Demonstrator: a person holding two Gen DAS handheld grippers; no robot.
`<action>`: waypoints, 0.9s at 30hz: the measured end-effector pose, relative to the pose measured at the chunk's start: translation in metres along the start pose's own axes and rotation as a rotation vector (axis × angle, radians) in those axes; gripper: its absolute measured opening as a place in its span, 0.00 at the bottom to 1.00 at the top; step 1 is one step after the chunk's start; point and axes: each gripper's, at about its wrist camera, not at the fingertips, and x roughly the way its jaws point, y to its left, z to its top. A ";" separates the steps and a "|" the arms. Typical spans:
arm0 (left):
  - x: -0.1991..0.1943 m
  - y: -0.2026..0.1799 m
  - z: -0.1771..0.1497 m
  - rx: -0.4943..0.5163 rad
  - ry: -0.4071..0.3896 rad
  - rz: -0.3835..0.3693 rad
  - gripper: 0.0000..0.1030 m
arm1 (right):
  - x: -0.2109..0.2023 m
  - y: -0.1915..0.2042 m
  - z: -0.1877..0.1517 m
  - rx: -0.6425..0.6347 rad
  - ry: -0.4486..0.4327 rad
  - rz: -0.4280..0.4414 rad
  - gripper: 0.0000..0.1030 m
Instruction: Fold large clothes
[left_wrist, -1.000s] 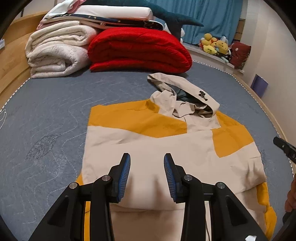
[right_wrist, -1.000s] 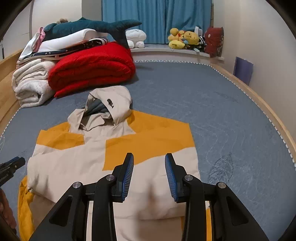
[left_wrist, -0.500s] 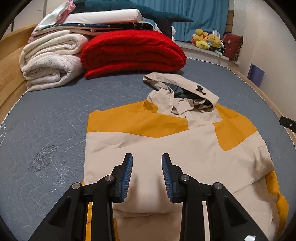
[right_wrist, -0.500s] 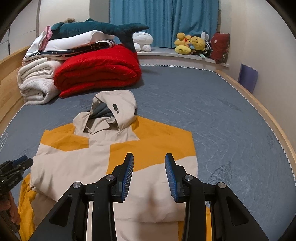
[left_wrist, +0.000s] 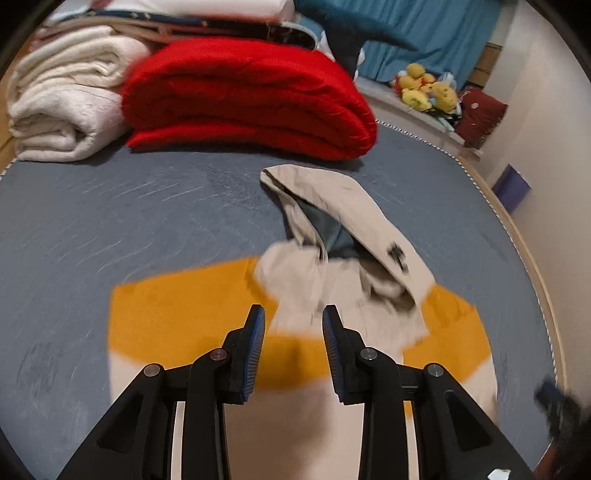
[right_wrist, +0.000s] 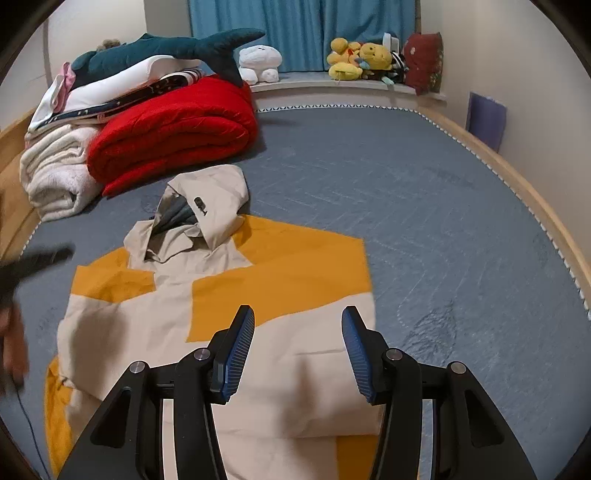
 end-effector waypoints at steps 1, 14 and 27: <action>0.017 -0.001 0.016 0.003 0.009 0.006 0.28 | 0.001 -0.003 0.000 0.002 0.003 -0.004 0.49; 0.176 0.021 0.123 -0.169 0.129 -0.004 0.29 | 0.024 -0.018 0.001 0.075 0.058 -0.015 0.19; 0.235 0.018 0.133 -0.119 0.226 0.043 0.01 | 0.048 -0.014 -0.003 0.097 0.119 0.006 0.19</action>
